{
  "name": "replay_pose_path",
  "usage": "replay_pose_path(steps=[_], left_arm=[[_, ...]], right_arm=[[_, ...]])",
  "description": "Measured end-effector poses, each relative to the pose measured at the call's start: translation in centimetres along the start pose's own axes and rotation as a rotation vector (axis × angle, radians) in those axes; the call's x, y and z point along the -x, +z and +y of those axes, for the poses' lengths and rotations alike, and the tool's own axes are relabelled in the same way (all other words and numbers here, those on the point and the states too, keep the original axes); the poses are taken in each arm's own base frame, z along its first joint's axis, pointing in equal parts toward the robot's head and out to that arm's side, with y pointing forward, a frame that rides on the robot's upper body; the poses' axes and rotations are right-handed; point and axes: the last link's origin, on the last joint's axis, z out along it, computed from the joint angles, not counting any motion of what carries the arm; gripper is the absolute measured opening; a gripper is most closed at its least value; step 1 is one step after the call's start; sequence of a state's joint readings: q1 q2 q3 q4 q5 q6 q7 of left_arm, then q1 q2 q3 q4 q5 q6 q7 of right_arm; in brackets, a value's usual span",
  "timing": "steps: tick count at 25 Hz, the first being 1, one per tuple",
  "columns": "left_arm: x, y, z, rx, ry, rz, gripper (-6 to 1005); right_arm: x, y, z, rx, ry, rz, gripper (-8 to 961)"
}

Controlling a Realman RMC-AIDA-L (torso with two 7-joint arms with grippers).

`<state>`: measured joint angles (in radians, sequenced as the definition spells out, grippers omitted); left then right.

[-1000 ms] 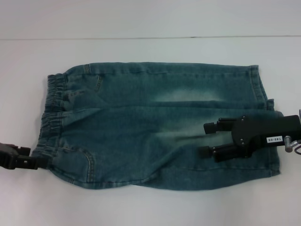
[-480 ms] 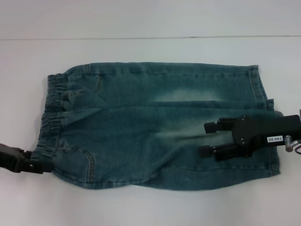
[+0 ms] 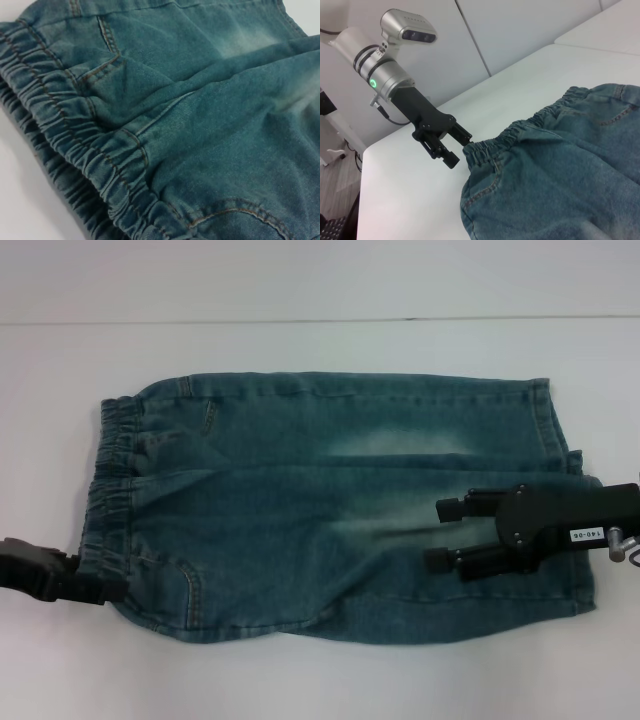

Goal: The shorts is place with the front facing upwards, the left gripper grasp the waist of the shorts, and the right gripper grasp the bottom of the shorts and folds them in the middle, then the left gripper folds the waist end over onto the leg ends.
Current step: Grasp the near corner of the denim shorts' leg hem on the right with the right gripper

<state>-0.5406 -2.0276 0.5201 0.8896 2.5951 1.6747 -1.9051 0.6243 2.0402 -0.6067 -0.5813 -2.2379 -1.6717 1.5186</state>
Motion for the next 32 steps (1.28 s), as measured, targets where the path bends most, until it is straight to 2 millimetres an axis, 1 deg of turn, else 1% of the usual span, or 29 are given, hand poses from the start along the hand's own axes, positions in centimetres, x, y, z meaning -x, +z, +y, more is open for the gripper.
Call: replay_pose_path(steps=[7, 11, 18, 24, 26, 32], left_arm=[[-0.21, 0.23, -0.38, -0.031, 0.0, 0.012, 752], [-0.09, 0.6, -0.4, -0.033, -0.004, 0.005, 670], [0.09, 0.68, -0.28, -0.029, 0.005, 0.001, 527], [0.14, 0.61, -0.17, -0.024, 0.004, -0.002, 289], [0.14, 0.61, -0.15, -0.023, 0.003, -0.003, 70], [-0.24, 0.68, -0.05, -0.019, 0.007, -0.001, 48]], right_arm=[[-0.16, -0.04, 0.04, -0.001, 0.003, -0.001, 955], [-0.21, 0.01, 0.08, 0.0, 0.003, -0.002, 955], [-0.3, 0.04, 0.11, 0.001, 0.003, 0.0, 955], [-0.46, 0.07, 0.05, -0.004, 0.01, -0.007, 954], [-0.46, 0.07, 0.04, -0.004, 0.011, -0.007, 954], [-0.03, -0.07, 0.06, 0.007, 0.03, -0.007, 954]])
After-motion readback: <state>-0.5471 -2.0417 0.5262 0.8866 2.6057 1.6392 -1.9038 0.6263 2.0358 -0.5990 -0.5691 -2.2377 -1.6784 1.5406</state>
